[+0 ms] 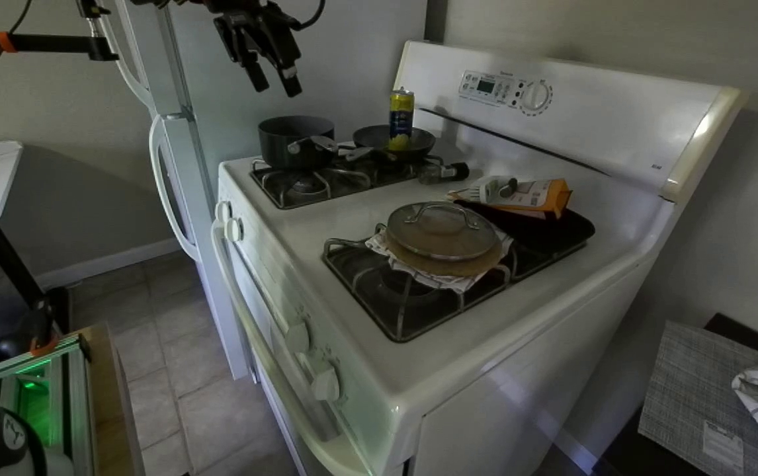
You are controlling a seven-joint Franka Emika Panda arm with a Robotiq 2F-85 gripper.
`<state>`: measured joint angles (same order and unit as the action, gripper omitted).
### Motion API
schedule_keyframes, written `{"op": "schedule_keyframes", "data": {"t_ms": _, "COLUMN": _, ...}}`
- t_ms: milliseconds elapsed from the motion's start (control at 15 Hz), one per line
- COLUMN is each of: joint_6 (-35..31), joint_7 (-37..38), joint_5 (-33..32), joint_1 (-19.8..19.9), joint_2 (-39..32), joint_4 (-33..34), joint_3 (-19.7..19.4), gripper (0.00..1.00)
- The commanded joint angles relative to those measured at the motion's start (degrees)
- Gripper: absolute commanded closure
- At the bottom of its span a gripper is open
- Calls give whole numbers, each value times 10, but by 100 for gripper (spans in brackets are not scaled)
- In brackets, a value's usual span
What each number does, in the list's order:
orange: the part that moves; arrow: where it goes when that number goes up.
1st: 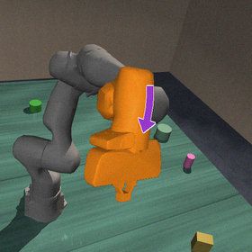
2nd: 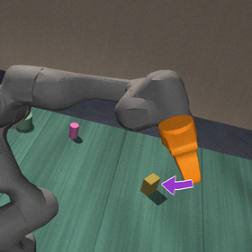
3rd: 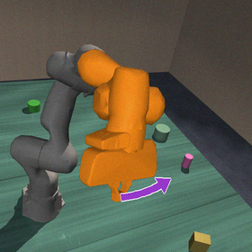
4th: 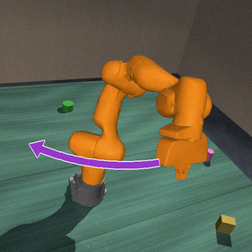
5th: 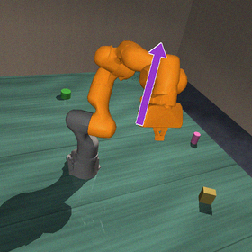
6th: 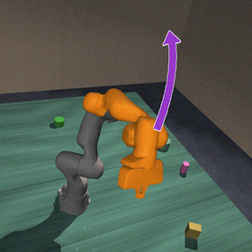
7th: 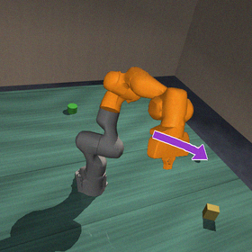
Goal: Pick up the jar from the stove and put it on the pan.
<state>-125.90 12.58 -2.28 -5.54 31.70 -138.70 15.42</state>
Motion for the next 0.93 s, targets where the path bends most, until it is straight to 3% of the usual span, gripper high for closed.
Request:
{"op": "schedule_keyframes", "data": {"t_ms": 0, "joint_6": -11, "joint_7": 51, "joint_5": -23, "joint_1": 47, "joint_2": -40, "joint_4": 42, "joint_3": -24, "gripper": 0}}
{"op": "schedule_keyframes", "data": {"t_ms": 400, "joint_6": -40, "joint_7": 168, "joint_5": -55, "joint_1": 123, "joint_2": -154, "joint_4": 143, "joint_3": -44, "gripper": 0}}
{"op": "schedule_keyframes", "data": {"t_ms": 467, "joint_6": -46, "joint_7": 195, "joint_5": -59, "joint_1": 125, "joint_2": -161, "joint_4": 146, "joint_3": -43, "gripper": 0}}
{"op": "schedule_keyframes", "data": {"t_ms": 533, "joint_6": -33, "joint_7": 135, "joint_5": -48, "joint_1": 107, "joint_2": -131, "joint_4": 120, "joint_3": -60, "gripper": 0}}
{"op": "schedule_keyframes", "data": {"t_ms": 867, "joint_6": -34, "joint_7": 167, "joint_5": -54, "joint_1": 109, "joint_2": -162, "joint_4": 149, "joint_3": -61, "gripper": 0}}
